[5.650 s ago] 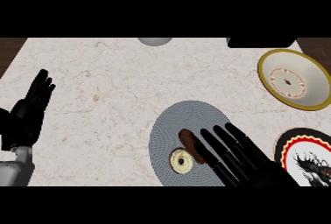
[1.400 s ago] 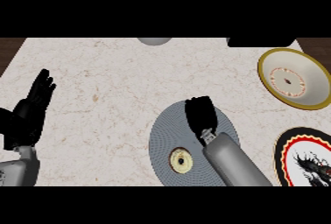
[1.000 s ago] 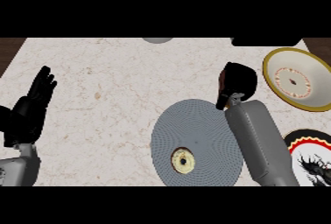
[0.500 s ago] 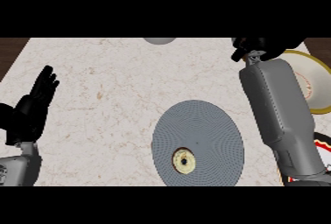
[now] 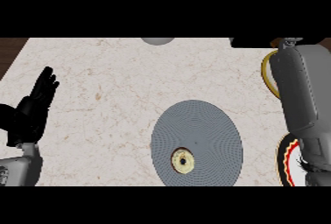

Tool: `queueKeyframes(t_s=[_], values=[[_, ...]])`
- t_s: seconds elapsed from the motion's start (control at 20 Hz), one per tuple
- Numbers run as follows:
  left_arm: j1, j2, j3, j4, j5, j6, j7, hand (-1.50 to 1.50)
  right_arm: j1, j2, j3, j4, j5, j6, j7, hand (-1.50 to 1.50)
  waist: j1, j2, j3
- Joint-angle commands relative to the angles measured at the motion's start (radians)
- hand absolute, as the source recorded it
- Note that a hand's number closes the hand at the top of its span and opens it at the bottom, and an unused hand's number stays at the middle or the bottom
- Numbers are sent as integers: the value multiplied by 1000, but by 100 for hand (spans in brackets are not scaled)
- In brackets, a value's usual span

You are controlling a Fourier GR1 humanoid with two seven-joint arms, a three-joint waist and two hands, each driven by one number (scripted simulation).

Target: Pick the sweet potato from the placemat and place it in the bowl

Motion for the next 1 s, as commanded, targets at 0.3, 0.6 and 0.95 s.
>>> queueKeyframes(t_s=[0.3, 0.6, 0.95], values=[[38, -33, -26, -46, -27, 10, 0, 0, 49, -142, -161, 282, -169, -282, -294, 150, 15, 7, 1], [-34, -20, 13, 59, -5, -10, -38, 0, 51, -253, -242, 444, -267, -323, -475, 150, 11, 10, 1], [-9, -33, -22, 3, -26, -7, -26, 0, 78, -352, -244, 656, -217, -202, -386, 150, 32, 19, 1]])
